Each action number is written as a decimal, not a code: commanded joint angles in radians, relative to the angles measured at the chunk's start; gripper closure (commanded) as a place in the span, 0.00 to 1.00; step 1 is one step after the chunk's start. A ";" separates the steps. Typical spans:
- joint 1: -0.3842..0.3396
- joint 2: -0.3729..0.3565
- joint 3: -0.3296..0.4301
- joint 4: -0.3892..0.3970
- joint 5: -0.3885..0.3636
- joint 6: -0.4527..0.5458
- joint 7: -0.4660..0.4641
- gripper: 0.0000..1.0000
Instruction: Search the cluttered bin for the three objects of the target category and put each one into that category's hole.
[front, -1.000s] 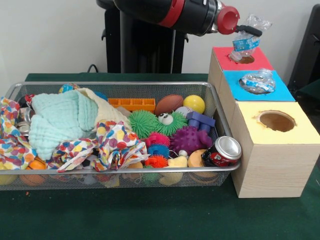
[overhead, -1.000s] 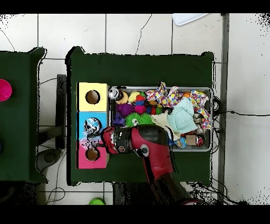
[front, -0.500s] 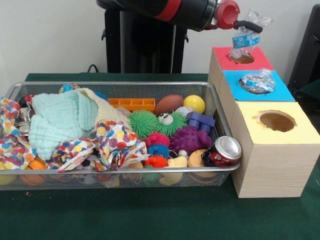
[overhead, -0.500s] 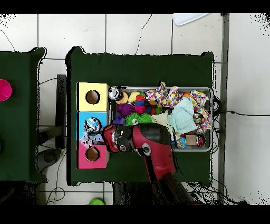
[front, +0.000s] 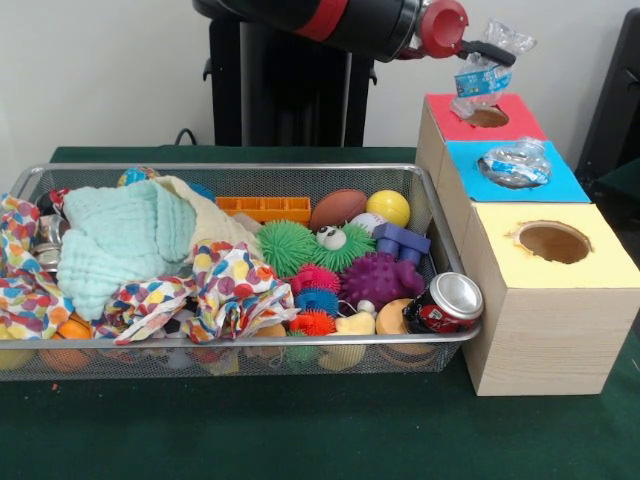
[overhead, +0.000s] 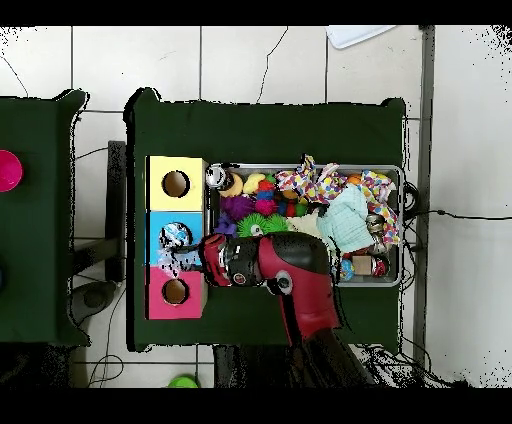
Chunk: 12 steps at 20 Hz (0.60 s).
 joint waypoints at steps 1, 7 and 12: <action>-0.017 -0.043 0.068 -0.086 0.048 0.036 0.247 1.00; -0.019 -0.028 0.078 -0.115 0.043 0.034 0.282 1.00; -0.011 -0.050 0.081 -0.110 0.058 0.041 0.299 1.00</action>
